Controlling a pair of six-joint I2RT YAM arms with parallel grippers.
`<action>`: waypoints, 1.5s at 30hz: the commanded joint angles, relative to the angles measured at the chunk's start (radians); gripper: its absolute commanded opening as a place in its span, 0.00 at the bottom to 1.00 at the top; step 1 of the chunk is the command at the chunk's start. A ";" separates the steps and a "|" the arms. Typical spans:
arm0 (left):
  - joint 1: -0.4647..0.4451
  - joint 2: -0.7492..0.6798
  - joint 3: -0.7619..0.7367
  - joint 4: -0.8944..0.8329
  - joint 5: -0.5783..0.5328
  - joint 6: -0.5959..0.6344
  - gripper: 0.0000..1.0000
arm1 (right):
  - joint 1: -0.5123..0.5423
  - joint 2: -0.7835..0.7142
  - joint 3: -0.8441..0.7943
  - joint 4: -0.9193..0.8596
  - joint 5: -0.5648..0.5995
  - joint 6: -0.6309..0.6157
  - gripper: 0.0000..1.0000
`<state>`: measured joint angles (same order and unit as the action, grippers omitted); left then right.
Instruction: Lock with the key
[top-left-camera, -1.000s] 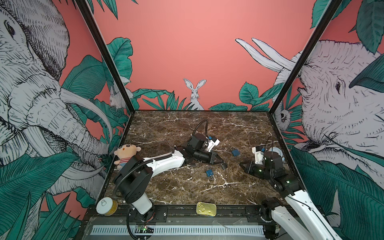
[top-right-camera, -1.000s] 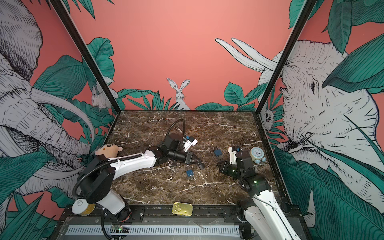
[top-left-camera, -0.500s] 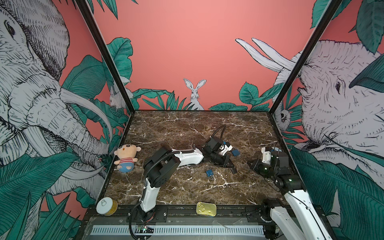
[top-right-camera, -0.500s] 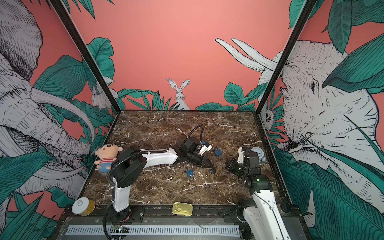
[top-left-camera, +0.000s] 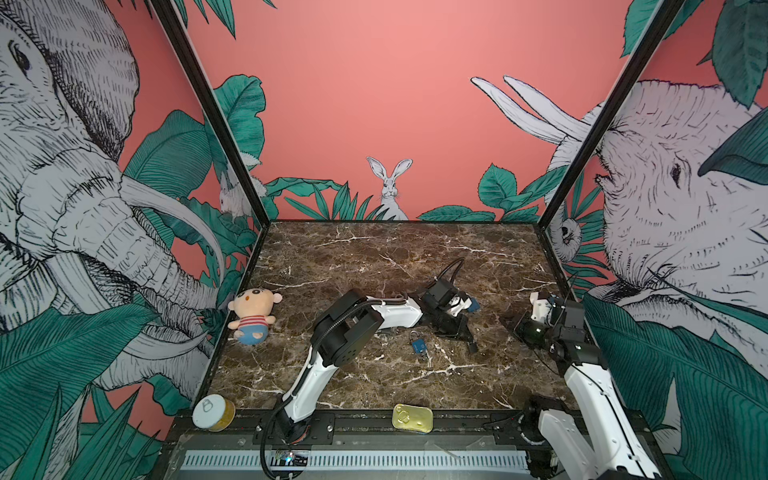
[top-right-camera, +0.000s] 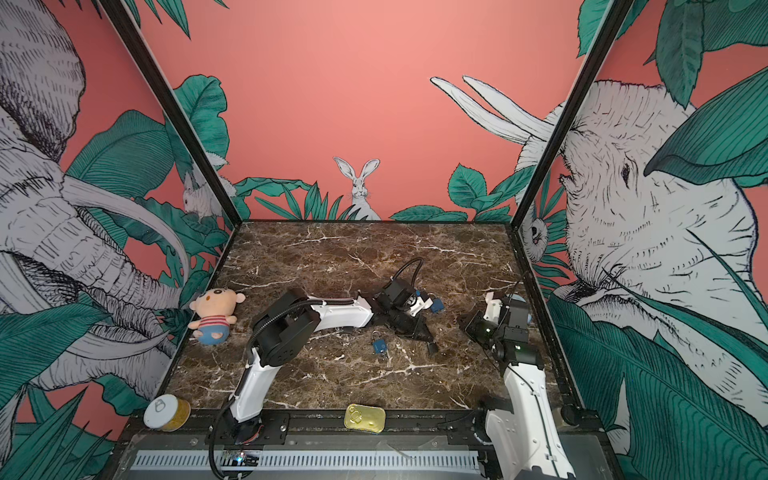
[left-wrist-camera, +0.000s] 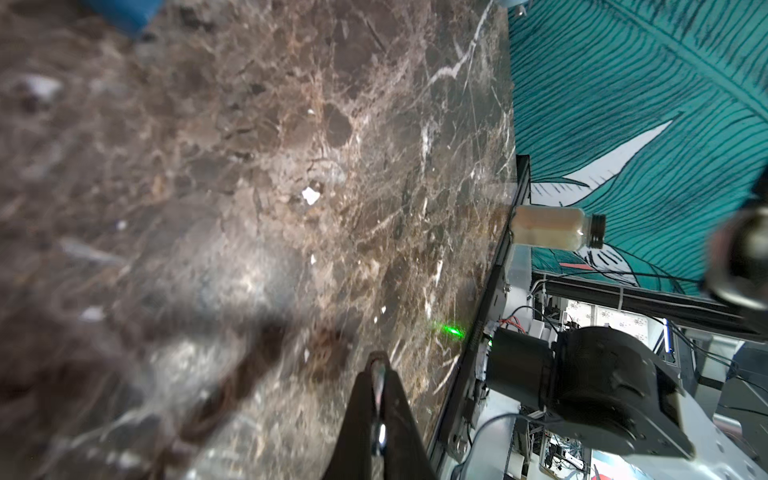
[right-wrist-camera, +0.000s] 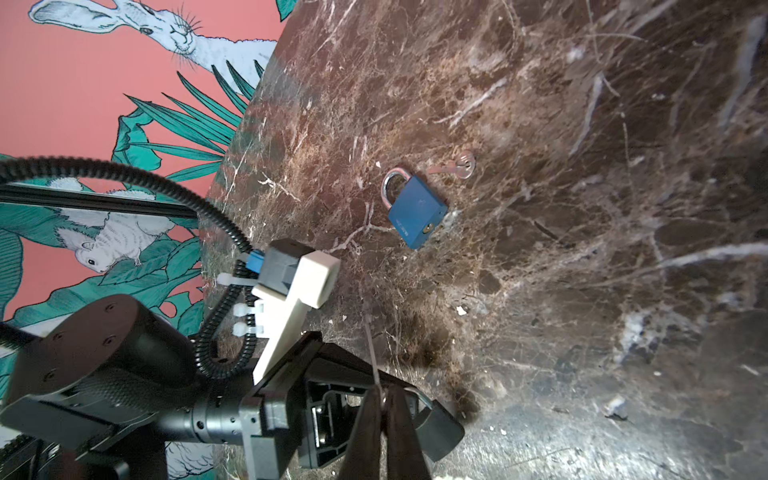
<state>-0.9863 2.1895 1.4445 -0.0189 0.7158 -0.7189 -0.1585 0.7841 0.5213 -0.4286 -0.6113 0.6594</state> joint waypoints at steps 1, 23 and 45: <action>-0.010 0.013 0.072 -0.032 0.001 -0.001 0.00 | -0.007 0.019 0.029 0.032 -0.018 -0.037 0.00; -0.015 0.093 0.186 -0.105 -0.065 -0.002 0.19 | -0.008 0.025 0.074 -0.034 -0.003 -0.085 0.00; 0.061 -0.134 -0.004 0.026 -0.193 -0.023 0.39 | -0.006 -0.094 -0.040 -0.147 0.040 -0.120 0.00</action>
<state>-0.9394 2.1517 1.4727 -0.0536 0.5507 -0.7364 -0.1627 0.7113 0.5034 -0.5549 -0.5793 0.5602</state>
